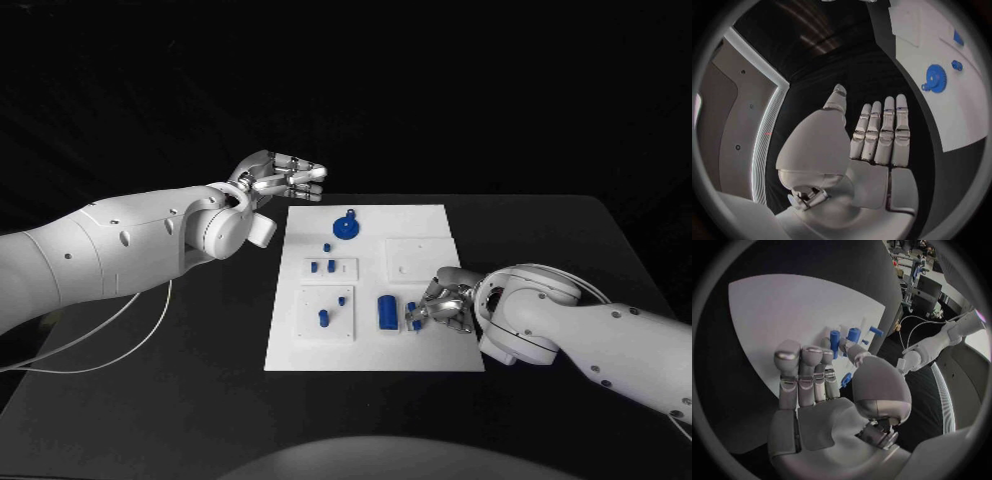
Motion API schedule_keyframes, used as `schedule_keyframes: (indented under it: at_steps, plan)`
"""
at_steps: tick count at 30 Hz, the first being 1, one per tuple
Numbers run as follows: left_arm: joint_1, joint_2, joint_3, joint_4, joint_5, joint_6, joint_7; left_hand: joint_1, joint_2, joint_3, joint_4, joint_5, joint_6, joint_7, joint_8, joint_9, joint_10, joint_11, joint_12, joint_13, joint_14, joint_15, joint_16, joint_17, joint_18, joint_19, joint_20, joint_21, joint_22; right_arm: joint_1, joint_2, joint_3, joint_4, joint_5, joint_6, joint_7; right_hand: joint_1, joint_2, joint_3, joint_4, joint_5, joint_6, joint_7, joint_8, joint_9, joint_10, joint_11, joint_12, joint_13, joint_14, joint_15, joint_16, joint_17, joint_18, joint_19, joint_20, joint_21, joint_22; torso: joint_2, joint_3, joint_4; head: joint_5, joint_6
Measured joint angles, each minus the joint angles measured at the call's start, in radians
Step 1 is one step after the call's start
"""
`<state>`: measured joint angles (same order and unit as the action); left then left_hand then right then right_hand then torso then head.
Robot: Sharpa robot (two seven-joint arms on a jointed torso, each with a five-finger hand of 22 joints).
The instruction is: Assemble the parts on the task board
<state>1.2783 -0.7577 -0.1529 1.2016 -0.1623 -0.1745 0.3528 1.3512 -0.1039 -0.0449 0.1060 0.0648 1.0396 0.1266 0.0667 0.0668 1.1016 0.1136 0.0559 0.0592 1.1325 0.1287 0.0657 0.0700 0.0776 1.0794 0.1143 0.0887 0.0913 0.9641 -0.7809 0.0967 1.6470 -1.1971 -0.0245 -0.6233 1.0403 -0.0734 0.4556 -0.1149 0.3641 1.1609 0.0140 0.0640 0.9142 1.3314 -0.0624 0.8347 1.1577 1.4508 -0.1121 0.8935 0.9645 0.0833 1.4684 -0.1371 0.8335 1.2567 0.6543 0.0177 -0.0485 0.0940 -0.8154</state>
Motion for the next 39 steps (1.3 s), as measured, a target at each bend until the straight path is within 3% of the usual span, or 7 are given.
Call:
schedule_keyframes:
  at_steps: [6, 9, 14, 16, 22, 29, 39]
  plan:
    - [0.0, -0.001, 0.0, 0.0, 0.0, 0.0, 0.0, 0.0, 0.0, 0.0, 0.0, 0.0, 0.0, 0.0, 0.0, 0.0, 0.0, 0.0, 0.0, 0.0, 0.0, 0.0, 0.0, 0.0, 0.0, 0.0, 0.0, 0.0, 0.0, 0.0, 0.003, 0.0, -0.001, 0.0, 0.0, 0.001, 0.018, 0.003, 0.0, 0.0, -0.173, 0.013, -0.017, 0.003, -0.061, 0.003, -0.002, 0.001, 0.004, 0.0, 0.0, 0.0, 0.0, 0.001, 0.0, 0.0, 0.0, -0.002, 0.0, 0.0, 0.0001, 0.002, 0.0]
    - [0.0, -0.001, 0.0, 0.0, 0.0, 0.0, -0.001, 0.0, 0.0, 0.0, 0.0, 0.0, 0.0, 0.0, 0.0, 0.0, 0.0, 0.0, 0.0, 0.0, 0.0, 0.0, 0.0, 0.0, 0.0, 0.0, 0.0, 0.0, 0.0, 0.001, 0.003, 0.001, -0.002, 0.0, -0.001, 0.002, 0.033, -0.004, 0.005, -0.003, -0.227, 0.018, -0.021, 0.005, -0.102, 0.007, -0.004, 0.004, 0.005, 0.0, 0.0, 0.0, 0.0, 0.001, 0.0, 0.0, 0.0, -0.003, 0.0, 0.0, 0.0001, 0.003, -0.002]
    - [0.0, -0.001, 0.0, 0.0, 0.0, 0.0, -0.001, 0.0, 0.0, 0.0, 0.0, 0.0, 0.0, 0.0, 0.0, 0.0, 0.0, 0.0, 0.0, 0.0, 0.0, 0.0, 0.0, 0.0, 0.0, 0.0, 0.0, 0.0, 0.0, 0.001, 0.003, 0.001, -0.004, 0.001, -0.002, 0.002, 0.039, -0.014, -0.001, 0.02, -0.3, 0.029, -0.017, 0.005, -0.12, 0.01, -0.003, 0.004, 0.002, 0.0, 0.0, 0.0, 0.0, 0.001, 0.0, 0.0, 0.0, -0.004, 0.0, 0.0, 0.0, 0.004, -0.003]
    - [0.0, -0.001, 0.0, 0.0, 0.0, 0.0, -0.001, 0.0, 0.0, 0.0, 0.0, 0.0, 0.0, 0.0, 0.0, 0.0, 0.0, 0.0, 0.0, 0.0, 0.0, 0.0, 0.0, 0.0, 0.0, 0.0, 0.0, 0.0, 0.0, 0.001, 0.003, 0.001, -0.005, 0.001, -0.002, 0.002, 0.056, -0.037, -0.024, 0.059, -0.31, 0.03, -0.018, 0.005, -0.121, 0.012, -0.005, 0.004, 0.002, 0.0, 0.0, 0.0, 0.0, 0.001, 0.0, 0.0, 0.0, -0.004, 0.0, 0.0, -0.0002, 0.003, -0.003]
    - [0.0, -0.001, 0.0, 0.0, 0.0, 0.0, -0.002, 0.0, 0.0, 0.0, 0.0, 0.0, 0.0, 0.0, 0.0, 0.0, 0.0, 0.0, 0.0, 0.0, 0.0, 0.0, 0.0, 0.0, 0.0, 0.0, 0.0, 0.0, 0.0, 0.0, 0.002, -0.001, -0.008, 0.002, -0.003, 0.002, 0.033, -0.064, -0.06, 0.108, -0.31, 0.038, -0.016, 0.005, -0.122, 0.013, -0.006, 0.004, 0.001, 0.0, 0.0, -0.004, 0.001, 0.001, 0.0, 0.0, 0.0, -0.005, 0.0, 0.0006, -0.0004, 0.003, -0.003]
    - [0.0, 0.0, 0.0, -0.001, -0.001, 0.0, -0.003, 0.0, 0.0, 0.0, 0.0, 0.0, 0.0, 0.0, 0.0, 0.0, 0.0, 0.0, 0.0, 0.0, 0.0, 0.0, 0.0, 0.0, 0.0, 0.0, 0.0, 0.0, 0.0, -0.001, 0.001, -0.001, -0.008, 0.004, -0.003, 0.002, 0.042, -0.074, -0.107, 0.167, -0.31, 0.038, -0.016, 0.005, -0.109, 0.012, -0.005, -0.001, 0.001, 0.0, 0.0, -0.008, 0.006, 0.001, 0.0, 0.0, -0.004, -0.008, 0.0, 0.0007, -0.0008, 0.002, -0.003]
    - [0.0, 0.0, 0.0, -0.002, -0.001, 0.0, -0.003, 0.0, 0.0, 0.0, 0.0, 0.0, 0.0, 0.0, 0.0, 0.0, 0.0, 0.0, 0.0, 0.0, 0.0, 0.0, 0.0, 0.0, 0.0, 0.0, 0.0, 0.0, 0.0, -0.001, -0.003, -0.001, -0.008, 0.006, -0.006, 0.002, 0.042, -0.074, -0.111, 0.179, -0.31, 0.038, -0.016, 0.005, -0.109, 0.012, -0.005, -0.001, 0.003, 0.0, 0.0, -0.012, 0.006, 0.001, 0.0, 0.0, -0.004, -0.009, 0.0, 0.0007, -0.0007, -0.002, -0.006]
